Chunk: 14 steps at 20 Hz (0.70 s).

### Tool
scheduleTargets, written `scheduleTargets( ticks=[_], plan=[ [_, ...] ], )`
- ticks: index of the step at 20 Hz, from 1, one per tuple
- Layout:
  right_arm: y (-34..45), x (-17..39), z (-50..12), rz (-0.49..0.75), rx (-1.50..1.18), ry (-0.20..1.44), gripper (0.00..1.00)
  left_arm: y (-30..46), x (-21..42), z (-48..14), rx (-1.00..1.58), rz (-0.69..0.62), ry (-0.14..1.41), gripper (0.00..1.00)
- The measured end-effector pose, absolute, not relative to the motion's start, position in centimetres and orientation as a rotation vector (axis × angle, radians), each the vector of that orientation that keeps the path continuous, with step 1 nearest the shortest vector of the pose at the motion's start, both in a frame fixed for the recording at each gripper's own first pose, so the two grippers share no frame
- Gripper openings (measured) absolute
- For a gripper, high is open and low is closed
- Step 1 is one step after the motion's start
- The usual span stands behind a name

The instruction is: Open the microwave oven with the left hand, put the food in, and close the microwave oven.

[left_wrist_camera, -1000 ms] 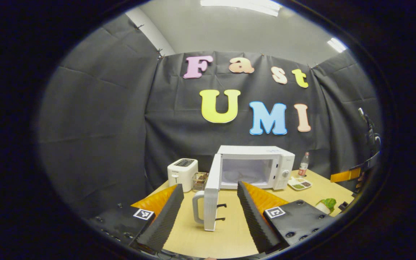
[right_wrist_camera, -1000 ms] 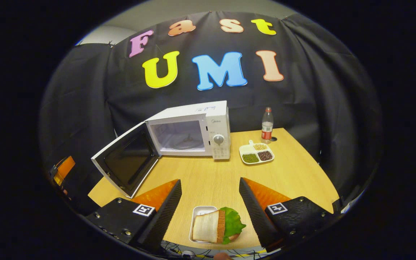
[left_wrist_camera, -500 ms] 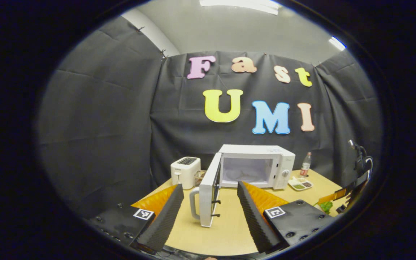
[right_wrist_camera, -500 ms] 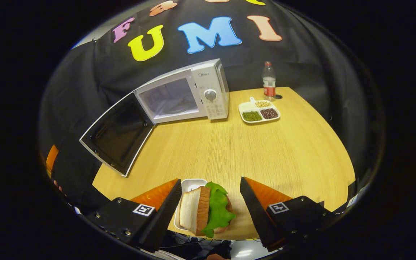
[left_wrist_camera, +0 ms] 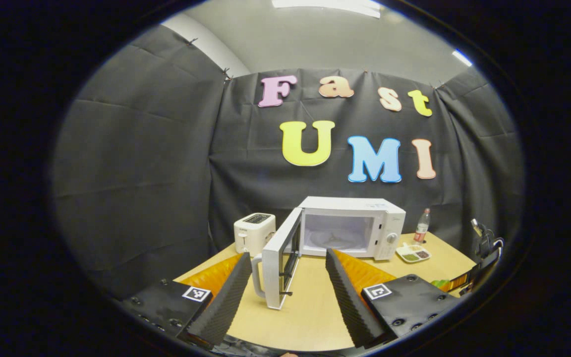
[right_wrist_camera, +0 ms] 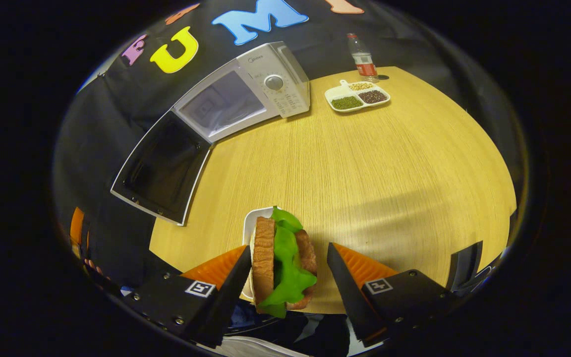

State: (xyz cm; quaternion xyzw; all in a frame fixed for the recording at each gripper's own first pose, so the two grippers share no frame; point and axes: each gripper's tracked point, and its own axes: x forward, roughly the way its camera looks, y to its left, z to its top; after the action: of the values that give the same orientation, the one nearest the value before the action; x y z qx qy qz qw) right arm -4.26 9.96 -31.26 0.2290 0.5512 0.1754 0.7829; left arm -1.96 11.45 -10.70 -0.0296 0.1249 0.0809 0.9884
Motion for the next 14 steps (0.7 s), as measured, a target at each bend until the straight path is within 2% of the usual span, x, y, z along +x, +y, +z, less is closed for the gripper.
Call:
scheduleTargets(
  ticks=[1, 2, 3, 4, 6, 14],
  plan=[
    [10.2, -4.4, -31.1, 0.393, 0.526, 1.201, 0.88, 11.0, -1.9, -10.5, -0.053, 0.163, 0.25, 0.98],
    [10.5, -4.4, -31.0, 0.401, 0.554, 1.215, 0.75, 10.6, -1.9, -10.4, -0.046, 0.165, 0.249, 0.98],
    [10.9, -4.9, -31.2, 0.422, 0.565, 1.25, 0.68, 10.3, -1.8, -10.2, -0.04, 0.167, 0.247, 0.98],
    [11.3, -5.4, -30.9, 0.456, 0.594, 1.273, 0.67, 10.0, -1.9, -9.9, -0.038, 0.169, 0.243, 0.98],
    [11.3, -4.9, -30.5, 0.464, 0.617, 1.281, 0.42, 9.3, -2.0, -9.8, -0.044, 0.172, 0.241, 0.98],
    [11.2, -3.4, -26.3, 0.538, 0.505, 1.176, 0.42, 9.6, -1.5, -9.3, -0.055, 0.19, 0.225, 0.98]
  ],
)
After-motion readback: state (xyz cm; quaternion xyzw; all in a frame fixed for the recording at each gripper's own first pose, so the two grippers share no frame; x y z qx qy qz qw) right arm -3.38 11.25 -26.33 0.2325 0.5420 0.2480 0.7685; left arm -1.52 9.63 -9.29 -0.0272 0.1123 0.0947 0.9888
